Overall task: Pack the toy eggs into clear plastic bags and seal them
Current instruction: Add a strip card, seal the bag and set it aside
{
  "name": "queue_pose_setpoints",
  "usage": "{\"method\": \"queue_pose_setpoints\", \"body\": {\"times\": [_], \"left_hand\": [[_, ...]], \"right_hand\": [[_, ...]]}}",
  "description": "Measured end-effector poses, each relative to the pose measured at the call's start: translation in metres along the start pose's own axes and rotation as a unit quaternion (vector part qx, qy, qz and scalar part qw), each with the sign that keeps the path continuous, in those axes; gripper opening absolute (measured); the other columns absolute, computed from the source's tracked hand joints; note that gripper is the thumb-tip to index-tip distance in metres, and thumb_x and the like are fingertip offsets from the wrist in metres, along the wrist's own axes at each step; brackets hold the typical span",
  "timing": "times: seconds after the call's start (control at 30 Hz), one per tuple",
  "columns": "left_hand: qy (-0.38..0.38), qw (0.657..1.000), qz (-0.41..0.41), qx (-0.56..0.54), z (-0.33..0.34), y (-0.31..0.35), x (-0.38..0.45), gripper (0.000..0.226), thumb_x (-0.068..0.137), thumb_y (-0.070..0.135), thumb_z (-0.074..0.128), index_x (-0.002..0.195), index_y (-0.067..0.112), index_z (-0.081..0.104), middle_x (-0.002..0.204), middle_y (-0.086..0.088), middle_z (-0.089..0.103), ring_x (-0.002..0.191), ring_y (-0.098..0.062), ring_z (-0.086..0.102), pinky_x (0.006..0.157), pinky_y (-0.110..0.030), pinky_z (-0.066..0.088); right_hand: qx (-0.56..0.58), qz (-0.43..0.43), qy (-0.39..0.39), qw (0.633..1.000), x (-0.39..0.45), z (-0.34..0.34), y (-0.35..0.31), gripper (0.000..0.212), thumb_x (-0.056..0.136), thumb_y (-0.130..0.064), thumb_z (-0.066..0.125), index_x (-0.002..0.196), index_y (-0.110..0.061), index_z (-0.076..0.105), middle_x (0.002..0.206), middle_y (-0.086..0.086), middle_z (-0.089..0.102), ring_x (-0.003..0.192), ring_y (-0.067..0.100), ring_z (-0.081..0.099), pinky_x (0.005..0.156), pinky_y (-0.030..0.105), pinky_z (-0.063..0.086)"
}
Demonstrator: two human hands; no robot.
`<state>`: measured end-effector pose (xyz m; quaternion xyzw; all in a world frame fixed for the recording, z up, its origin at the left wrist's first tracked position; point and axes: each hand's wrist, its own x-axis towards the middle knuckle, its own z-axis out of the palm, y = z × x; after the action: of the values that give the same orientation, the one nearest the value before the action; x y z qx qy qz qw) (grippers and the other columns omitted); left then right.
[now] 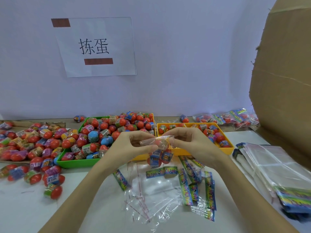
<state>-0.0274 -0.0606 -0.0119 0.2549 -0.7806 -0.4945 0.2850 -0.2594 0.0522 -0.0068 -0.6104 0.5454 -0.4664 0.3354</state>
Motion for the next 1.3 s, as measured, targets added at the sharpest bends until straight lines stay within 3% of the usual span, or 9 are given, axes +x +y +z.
{"method": "queue_pose_setpoints", "body": {"times": [0.13, 0.23, 0.43, 0.67, 0.8, 0.93, 1.1, 1.23, 1.3], "left_hand": [[-0.011, 0.999, 0.014, 0.039, 0.006, -0.002, 0.001, 0.017, 0.085, 0.034, 0.088, 0.102, 0.032, 0.084, 0.096, 0.003, 0.081, 0.092, -0.018, 0.077, 0.086, -0.037, 0.065], [-0.001, 0.999, 0.015, 0.039, 0.004, -0.003, 0.0, 0.02, 0.083, 0.037, 0.088, 0.102, 0.032, 0.084, 0.096, 0.003, 0.081, 0.093, -0.018, 0.077, 0.088, -0.04, 0.065], [-0.07, 0.997, 0.011, -0.003, -0.007, 0.002, -0.004, 0.033, 0.083, 0.033, 0.09, 0.114, 0.036, 0.081, 0.108, 0.004, 0.081, 0.1, -0.014, 0.077, 0.084, -0.023, 0.061], [-0.007, 0.994, -0.036, -0.106, -0.017, -0.001, -0.001, 0.03, 0.078, 0.023, 0.088, 0.108, 0.022, 0.085, 0.101, -0.009, 0.08, 0.1, -0.019, 0.076, 0.087, -0.024, 0.06], [0.007, 0.989, -0.016, -0.148, -0.018, 0.003, -0.002, 0.028, 0.072, 0.025, 0.089, 0.1, 0.017, 0.086, 0.103, -0.011, 0.081, 0.102, -0.022, 0.076, 0.086, -0.024, 0.06], [0.079, 0.98, 0.056, -0.174, -0.015, 0.012, -0.001, 0.022, 0.08, 0.03, 0.085, 0.1, 0.019, 0.086, 0.093, -0.008, 0.08, 0.08, -0.017, 0.074, 0.073, -0.022, 0.06], [0.096, 0.978, 0.186, -0.027, -0.003, 0.015, -0.004, 0.012, 0.087, 0.014, 0.08, 0.097, 0.015, 0.087, 0.098, 0.0, 0.074, 0.088, -0.015, 0.072, 0.076, -0.019, 0.058], [0.037, 0.959, 0.247, 0.13, 0.004, 0.014, -0.007, 0.018, 0.089, 0.0, 0.08, 0.097, 0.015, 0.087, 0.107, -0.001, 0.067, 0.099, -0.018, 0.069, 0.083, -0.024, 0.057], [0.039, 0.96, 0.231, 0.153, 0.005, 0.013, -0.006, 0.028, 0.089, -0.01, 0.076, 0.094, 0.016, 0.087, 0.114, 0.002, 0.062, 0.107, -0.015, 0.066, 0.087, -0.026, 0.058]], "right_hand": [[-0.013, 0.014, -0.031, 0.999, -0.002, 0.0, -0.003, 0.025, 0.091, -0.044, 0.079, 0.115, -0.036, 0.077, 0.108, -0.004, 0.078, 0.103, 0.016, 0.073, 0.092, 0.031, 0.061], [-0.03, 0.029, -0.03, 0.999, -0.003, -0.002, -0.001, 0.016, 0.087, -0.034, 0.085, 0.101, -0.029, 0.079, 0.1, 0.003, 0.079, 0.098, 0.024, 0.075, 0.092, 0.04, 0.062], [-0.007, 0.024, 0.007, 1.0, -0.005, -0.007, -0.002, 0.023, 0.085, -0.036, 0.084, 0.093, -0.016, 0.078, 0.091, 0.007, 0.078, 0.086, 0.026, 0.073, 0.081, 0.032, 0.062], [0.051, 0.028, -0.015, 0.998, -0.006, -0.011, 0.0, 0.023, 0.092, -0.042, 0.08, 0.093, -0.02, 0.072, 0.081, 0.001, 0.07, 0.071, 0.015, 0.06, 0.074, 0.022, 0.053], [0.081, 0.024, 0.015, 0.996, -0.004, -0.012, -0.002, 0.023, 0.093, -0.042, 0.077, 0.102, -0.021, 0.078, 0.092, 0.003, 0.074, 0.081, 0.015, 0.067, 0.073, 0.021, 0.056], [0.211, 0.097, 0.039, 0.972, -0.003, -0.017, -0.003, 0.048, 0.094, -0.055, 0.068, 0.112, -0.011, 0.077, 0.095, 0.008, 0.066, 0.062, 0.011, 0.057, 0.04, 0.015, 0.035], [0.227, 0.194, -0.085, 0.95, -0.003, -0.011, -0.006, 0.092, 0.09, -0.085, 0.044, 0.113, -0.002, 0.076, 0.091, 0.019, 0.073, 0.057, 0.019, 0.065, 0.039, 0.018, 0.038], [0.23, 0.162, -0.045, 0.958, -0.003, -0.006, -0.009, 0.05, 0.09, -0.059, 0.073, 0.108, -0.013, 0.079, 0.111, 0.019, 0.075, 0.084, 0.024, 0.076, 0.049, 0.019, 0.049], [0.232, 0.148, -0.026, 0.961, -0.004, -0.005, -0.009, 0.039, 0.087, -0.045, 0.082, 0.112, -0.016, 0.077, 0.116, 0.015, 0.076, 0.099, 0.031, 0.077, 0.059, 0.023, 0.057]]}}
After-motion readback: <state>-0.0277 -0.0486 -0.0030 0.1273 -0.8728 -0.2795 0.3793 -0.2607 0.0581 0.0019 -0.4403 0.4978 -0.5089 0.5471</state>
